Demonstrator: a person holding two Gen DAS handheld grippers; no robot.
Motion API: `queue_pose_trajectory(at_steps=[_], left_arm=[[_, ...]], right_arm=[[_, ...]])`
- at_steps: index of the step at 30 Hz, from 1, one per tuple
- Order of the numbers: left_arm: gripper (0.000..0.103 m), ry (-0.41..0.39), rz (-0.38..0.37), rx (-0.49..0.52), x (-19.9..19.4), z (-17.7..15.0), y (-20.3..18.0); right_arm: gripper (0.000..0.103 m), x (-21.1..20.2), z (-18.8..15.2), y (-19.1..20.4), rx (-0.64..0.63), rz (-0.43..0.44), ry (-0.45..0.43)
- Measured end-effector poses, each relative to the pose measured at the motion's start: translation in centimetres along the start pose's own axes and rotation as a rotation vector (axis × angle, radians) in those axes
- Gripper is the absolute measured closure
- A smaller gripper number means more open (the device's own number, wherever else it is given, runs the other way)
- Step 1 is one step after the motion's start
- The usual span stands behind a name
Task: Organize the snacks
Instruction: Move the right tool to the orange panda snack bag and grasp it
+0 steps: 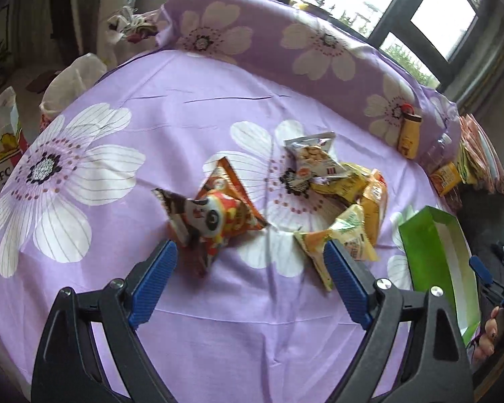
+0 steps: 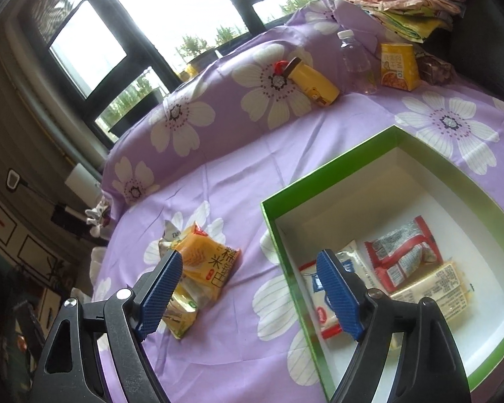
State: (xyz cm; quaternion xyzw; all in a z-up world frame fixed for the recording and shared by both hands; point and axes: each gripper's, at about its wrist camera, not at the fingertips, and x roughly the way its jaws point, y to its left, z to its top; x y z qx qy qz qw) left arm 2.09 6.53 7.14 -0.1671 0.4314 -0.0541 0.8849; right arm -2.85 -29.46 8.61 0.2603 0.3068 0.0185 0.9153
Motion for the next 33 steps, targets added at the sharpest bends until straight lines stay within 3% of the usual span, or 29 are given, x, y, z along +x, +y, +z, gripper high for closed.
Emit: queue_pose_trajectory(at_steps=[6, 9, 14, 17, 22, 29, 33], left_arm=[[0.014, -0.033, 0.040, -0.073, -0.1, 1.4, 2.8], [0.014, -0.003, 0.024, -0.112, 0.6, 1.5, 3.7], [0.014, 0.054, -0.003, -0.163, 1.6, 1.2, 4.4], [0.014, 0.054, 0.031, -0.174, 2.1, 1.1, 4.6], [0.015, 0.084, 0.021, -0.212, 3.1, 1.1, 5.2], [0.020, 0.118, 0.022, -0.260, 4.5, 1.3, 6.4], [0.023, 0.115, 0.032, -0.221, 4.5, 1.3, 5.8]], right_arm=[[0.021, 2.7, -1.3, 3.9, -0.064, 0.096, 0.082], [0.021, 5.0, -1.9, 7.0, -0.108, 0.131, 0.153], [0.021, 9.8, -3.2, 13.5, -0.221, 0.226, 0.296], [0.021, 13.6, -4.4, 17.2, -0.290, 0.262, 0.395], [0.021, 20.1, -7.0, 20.5, -0.322, 0.284, 0.569], [0.021, 23.4, -8.6, 22.0, -0.360, 0.315, 0.634], [0.024, 23.9, -9.8, 21.5, -0.375, 0.300, 0.628]])
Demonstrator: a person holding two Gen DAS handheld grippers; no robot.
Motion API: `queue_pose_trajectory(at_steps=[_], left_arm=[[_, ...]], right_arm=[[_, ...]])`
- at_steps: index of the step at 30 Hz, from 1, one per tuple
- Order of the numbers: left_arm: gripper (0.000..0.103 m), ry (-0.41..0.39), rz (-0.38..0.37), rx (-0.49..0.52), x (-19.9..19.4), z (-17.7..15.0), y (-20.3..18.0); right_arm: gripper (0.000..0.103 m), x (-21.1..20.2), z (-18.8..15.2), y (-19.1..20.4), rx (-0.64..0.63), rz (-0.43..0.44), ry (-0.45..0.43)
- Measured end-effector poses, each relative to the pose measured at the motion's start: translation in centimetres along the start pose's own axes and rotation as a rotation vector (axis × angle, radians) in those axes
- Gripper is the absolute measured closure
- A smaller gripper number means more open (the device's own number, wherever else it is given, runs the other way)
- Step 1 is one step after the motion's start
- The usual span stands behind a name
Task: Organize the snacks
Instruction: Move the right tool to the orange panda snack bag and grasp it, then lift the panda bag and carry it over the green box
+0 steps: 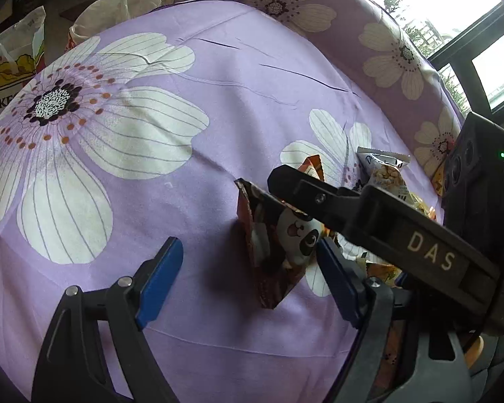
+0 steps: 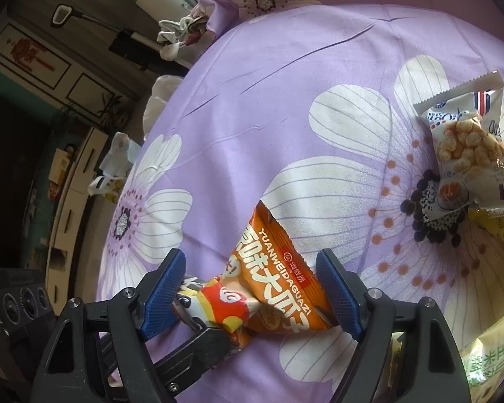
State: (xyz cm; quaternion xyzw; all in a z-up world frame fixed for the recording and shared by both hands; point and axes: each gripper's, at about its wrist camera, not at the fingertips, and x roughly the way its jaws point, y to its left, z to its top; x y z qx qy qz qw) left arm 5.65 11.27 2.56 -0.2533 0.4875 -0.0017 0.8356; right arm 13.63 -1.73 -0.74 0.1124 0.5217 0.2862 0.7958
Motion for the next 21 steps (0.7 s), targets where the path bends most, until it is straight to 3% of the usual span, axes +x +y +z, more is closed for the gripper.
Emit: queue_pose_trajectory(at_steps=[2, 5, 7, 10, 15, 21], left_arm=[[0.030, -0.007, 0.002, 0.025, 0.1, -0.2, -0.3], [0.060, 0.037, -0.117, 0.012, 0.3, -0.4, -0.4], [0.060, 0.035, -0.123, 0.025, 0.2, -0.6, -0.7], [0.061, 0.030, -0.116, 0.078, -0.3, -1.4, -1.6], [0.062, 0.024, -0.155, 0.179, -1.5, -2.8, -3.8], [0.062, 0.000, -0.218, 0.326, -3.5, -5.5, -7.3]], right_arm=[[0.029, -0.3, -0.3, 0.1, -0.015, -0.015, -0.024], [0.036, -1.1, -0.9, -0.4, 0.000, -0.005, -0.038], [0.045, -1.6, -1.3, -0.6, 0.013, 0.026, -0.036], [0.047, -2.6, -2.2, -0.3, 0.007, 0.012, -0.069], [0.048, -5.0, -4.0, -0.4, 0.036, -0.022, -0.126], [0.048, -9.8, -6.8, -1.1, 0.079, -0.063, -0.259]])
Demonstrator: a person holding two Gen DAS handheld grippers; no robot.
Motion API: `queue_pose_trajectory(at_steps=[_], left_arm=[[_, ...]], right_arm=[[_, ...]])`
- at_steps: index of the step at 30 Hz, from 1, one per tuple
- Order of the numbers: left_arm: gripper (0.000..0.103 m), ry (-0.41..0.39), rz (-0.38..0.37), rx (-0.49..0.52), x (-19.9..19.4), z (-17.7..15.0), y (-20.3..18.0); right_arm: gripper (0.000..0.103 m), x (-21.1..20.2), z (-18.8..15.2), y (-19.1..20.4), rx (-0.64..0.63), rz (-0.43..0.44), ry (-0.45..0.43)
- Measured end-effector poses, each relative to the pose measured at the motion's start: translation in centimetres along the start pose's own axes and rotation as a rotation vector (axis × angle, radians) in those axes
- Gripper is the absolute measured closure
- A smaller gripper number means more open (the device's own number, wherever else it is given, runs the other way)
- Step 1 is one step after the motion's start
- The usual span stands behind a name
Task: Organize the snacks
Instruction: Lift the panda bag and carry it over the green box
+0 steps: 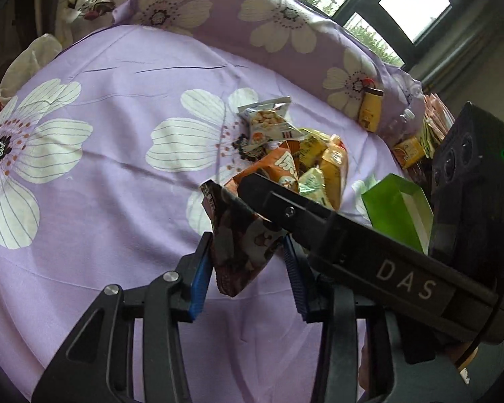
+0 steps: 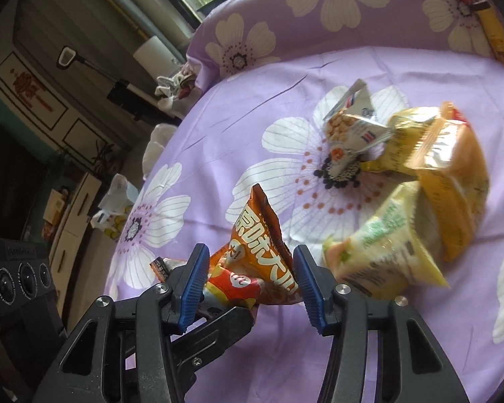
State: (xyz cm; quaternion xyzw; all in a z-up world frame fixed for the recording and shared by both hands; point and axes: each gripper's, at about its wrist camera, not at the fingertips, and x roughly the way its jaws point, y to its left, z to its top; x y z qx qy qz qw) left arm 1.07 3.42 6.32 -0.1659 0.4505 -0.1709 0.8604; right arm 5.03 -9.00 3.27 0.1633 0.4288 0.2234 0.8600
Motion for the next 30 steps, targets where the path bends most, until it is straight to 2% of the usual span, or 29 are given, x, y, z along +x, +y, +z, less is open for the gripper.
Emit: queue_pose_trajectory(at_steps=[5, 12, 21, 30], left_arm=[[0.063, 0.018, -0.043, 0.082, 0.5, -1.4, -4.1], [0.062, 0.029, -0.105, 0.192, 0.7, -2.5, -8.9], [0.061, -0.006, -0.173, 0.262, 0.2, -2.7, -14.2], [0.061, -0.012, -0.233, 0.312, 1.2, -3.1, -19.7]], right_arm=[[0.048, -4.1, -1.6, -2.4, 0.082, -0.026, -0.077], [0.048, -9.4, -3.3, -4.7, 0.111, -0.095, -0.157], [0.048, -14.7, -3.1, -6.0, 0.073, -0.166, -0.239], [0.048, -19.8, -3.4, -9.3, 0.120, -0.212, -0.317]])
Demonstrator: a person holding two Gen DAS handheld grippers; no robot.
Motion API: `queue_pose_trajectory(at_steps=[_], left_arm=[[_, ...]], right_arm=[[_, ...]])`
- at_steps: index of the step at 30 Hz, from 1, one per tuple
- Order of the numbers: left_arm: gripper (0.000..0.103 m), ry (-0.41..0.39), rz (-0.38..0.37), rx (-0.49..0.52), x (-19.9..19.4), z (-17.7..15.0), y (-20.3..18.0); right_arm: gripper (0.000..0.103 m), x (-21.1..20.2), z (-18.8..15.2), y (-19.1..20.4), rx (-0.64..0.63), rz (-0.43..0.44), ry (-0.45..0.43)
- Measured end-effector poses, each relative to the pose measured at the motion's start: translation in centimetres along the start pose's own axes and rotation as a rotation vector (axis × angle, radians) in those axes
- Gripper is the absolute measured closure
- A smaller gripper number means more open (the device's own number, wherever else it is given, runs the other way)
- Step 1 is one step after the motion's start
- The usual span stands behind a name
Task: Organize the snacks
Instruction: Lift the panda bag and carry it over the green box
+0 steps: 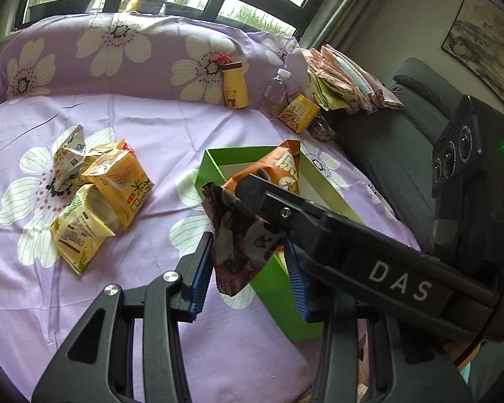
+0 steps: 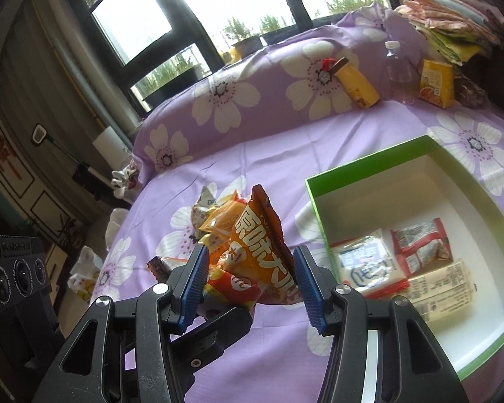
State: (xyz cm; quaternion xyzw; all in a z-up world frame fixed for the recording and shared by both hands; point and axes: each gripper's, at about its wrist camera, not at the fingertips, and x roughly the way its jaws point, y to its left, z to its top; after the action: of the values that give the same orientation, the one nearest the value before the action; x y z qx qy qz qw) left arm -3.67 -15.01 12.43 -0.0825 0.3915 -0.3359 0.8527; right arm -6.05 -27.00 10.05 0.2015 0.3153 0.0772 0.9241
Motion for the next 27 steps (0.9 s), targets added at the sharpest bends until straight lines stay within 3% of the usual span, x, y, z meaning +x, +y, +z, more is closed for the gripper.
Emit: queue_pose_trajectory(at_steps=[16, 27], left_arm=[[0.062, 0.078, -0.116, 0.056, 5.5, 1.3, -5.0], [0.062, 0.117, -0.128, 0.066, 8.0, 0.9, -6.2]], right_arm=[[0.048, -3.0, 1.3, -7.3, 0.153, -0.103, -0.051], [0.048, -3.0, 1.4, -11.0, 0.236, -0.121, -0.023]])
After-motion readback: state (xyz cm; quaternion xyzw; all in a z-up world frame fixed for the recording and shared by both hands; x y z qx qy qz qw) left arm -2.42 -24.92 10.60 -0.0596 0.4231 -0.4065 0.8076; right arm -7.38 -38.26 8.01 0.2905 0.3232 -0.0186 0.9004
